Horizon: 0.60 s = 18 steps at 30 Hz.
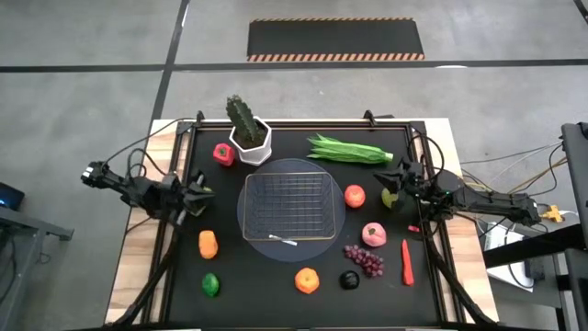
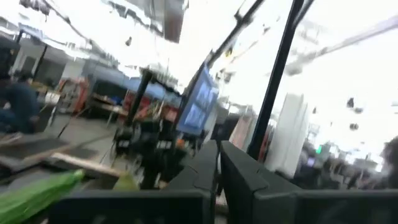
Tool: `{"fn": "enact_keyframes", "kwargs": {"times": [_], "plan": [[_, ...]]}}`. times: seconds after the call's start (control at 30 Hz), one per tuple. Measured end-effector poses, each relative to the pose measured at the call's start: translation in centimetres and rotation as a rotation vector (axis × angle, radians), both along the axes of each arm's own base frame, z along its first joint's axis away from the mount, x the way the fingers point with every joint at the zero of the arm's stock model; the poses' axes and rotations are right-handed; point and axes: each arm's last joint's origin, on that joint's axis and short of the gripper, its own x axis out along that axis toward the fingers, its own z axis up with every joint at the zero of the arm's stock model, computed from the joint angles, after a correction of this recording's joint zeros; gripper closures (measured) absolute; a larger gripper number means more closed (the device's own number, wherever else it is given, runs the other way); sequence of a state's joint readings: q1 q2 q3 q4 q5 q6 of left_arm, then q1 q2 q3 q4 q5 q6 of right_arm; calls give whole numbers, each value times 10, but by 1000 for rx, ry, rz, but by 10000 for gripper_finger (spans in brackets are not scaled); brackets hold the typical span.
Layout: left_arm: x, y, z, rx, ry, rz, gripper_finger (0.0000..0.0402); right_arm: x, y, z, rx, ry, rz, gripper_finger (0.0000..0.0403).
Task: Build produce basket
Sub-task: Put the chayote into the wire basket
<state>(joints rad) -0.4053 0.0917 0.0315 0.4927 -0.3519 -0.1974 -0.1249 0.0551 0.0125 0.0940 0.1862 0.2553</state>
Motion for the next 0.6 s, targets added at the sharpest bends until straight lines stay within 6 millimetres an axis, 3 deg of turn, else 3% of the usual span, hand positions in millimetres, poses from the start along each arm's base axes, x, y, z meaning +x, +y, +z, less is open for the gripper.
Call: {"fn": "enact_keyframes", "kwargs": {"times": [0.27,0.43,0.6], "plan": [[-11,6,19,-107,-211,37,398,0,0,3,-68,12,-2,394],[-11,9,19,-123,-194,141,398,-1,0,9,-64,-45,-4,394],[-8,11,18,-176,-148,249,398,-3,1,23,-190,-154,-17,394]]}}
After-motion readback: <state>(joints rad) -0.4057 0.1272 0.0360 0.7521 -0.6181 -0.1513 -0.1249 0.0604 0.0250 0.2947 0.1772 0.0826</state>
